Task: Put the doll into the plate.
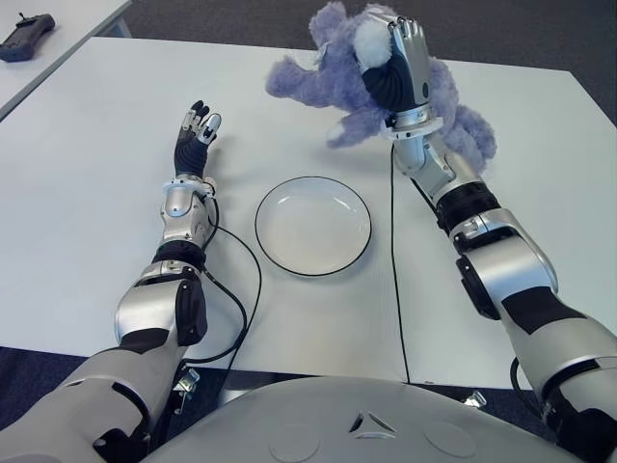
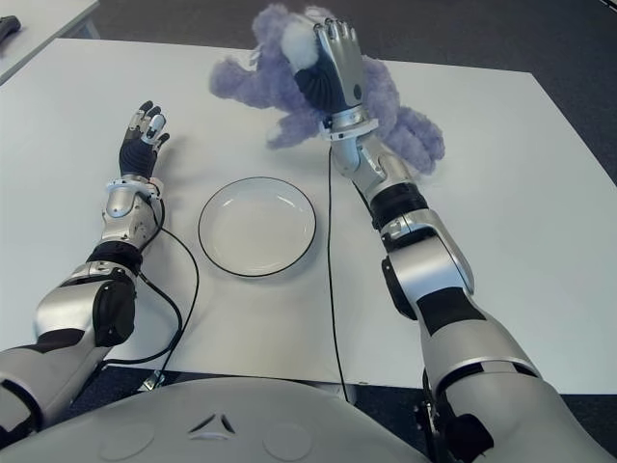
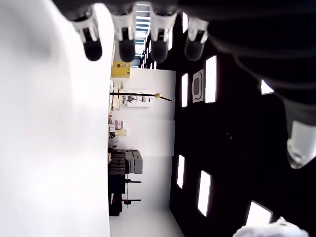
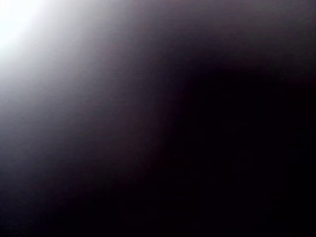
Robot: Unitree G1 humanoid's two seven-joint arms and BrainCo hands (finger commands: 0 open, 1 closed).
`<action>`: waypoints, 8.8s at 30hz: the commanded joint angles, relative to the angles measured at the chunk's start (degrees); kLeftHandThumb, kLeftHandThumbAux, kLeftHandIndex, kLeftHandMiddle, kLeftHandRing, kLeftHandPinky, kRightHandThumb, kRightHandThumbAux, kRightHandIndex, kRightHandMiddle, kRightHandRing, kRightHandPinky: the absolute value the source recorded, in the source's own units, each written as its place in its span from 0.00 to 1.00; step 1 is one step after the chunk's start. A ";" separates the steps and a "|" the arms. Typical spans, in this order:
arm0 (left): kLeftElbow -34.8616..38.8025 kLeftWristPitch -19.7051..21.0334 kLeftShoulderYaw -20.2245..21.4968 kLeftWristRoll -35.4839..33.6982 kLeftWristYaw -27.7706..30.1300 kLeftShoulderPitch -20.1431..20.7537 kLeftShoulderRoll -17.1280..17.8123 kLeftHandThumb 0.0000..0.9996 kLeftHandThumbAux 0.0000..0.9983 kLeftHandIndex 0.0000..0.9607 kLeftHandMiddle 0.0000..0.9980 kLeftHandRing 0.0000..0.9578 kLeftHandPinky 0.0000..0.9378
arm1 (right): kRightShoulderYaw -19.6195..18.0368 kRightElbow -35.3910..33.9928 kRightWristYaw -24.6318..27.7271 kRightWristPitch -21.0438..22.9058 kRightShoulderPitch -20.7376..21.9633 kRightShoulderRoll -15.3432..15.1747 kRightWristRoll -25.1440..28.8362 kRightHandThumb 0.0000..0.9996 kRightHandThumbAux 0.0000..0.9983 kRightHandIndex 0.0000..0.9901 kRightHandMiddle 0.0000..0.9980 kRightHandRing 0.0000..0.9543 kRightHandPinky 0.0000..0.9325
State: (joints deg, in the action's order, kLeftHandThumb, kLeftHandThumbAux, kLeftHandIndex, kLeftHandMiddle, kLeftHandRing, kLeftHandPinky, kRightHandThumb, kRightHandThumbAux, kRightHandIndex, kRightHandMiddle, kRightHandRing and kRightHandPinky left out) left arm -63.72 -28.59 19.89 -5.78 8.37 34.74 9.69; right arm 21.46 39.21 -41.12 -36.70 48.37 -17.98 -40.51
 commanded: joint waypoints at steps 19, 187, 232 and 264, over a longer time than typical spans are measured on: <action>-10.36 4.28 0.38 -0.96 -1.29 -13.60 -6.76 0.00 0.49 0.02 0.06 0.01 0.00 | -0.58 -16.84 21.84 -1.76 -12.34 0.44 9.90 0.86 0.67 0.77 0.85 0.89 0.92; -10.65 3.42 -5.15 3.24 -6.36 -13.61 -8.57 0.00 0.49 0.00 0.02 0.00 0.00 | 18.30 -9.74 41.99 12.25 -21.77 -1.90 -8.64 0.11 0.38 0.00 0.00 0.00 0.00; -10.65 4.18 -5.37 3.37 -7.20 -13.24 -8.48 0.00 0.48 0.00 0.03 0.00 0.00 | 14.48 -6.91 25.89 8.73 -22.82 1.49 -3.15 0.09 0.32 0.00 0.00 0.00 0.00; -11.18 4.30 -4.36 2.53 -7.11 -12.66 -9.00 0.00 0.42 0.00 0.00 0.00 0.00 | 8.02 -21.28 26.57 5.11 -25.86 0.40 -0.61 0.08 0.33 0.00 0.00 0.00 0.00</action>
State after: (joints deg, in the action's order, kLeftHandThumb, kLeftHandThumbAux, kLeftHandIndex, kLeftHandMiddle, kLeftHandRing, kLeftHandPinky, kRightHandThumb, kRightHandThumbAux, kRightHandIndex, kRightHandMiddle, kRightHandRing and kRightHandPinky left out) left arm -64.71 -30.01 14.72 -2.12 2.33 35.16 6.37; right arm 29.81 17.69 -17.47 -32.48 25.27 -16.81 -41.88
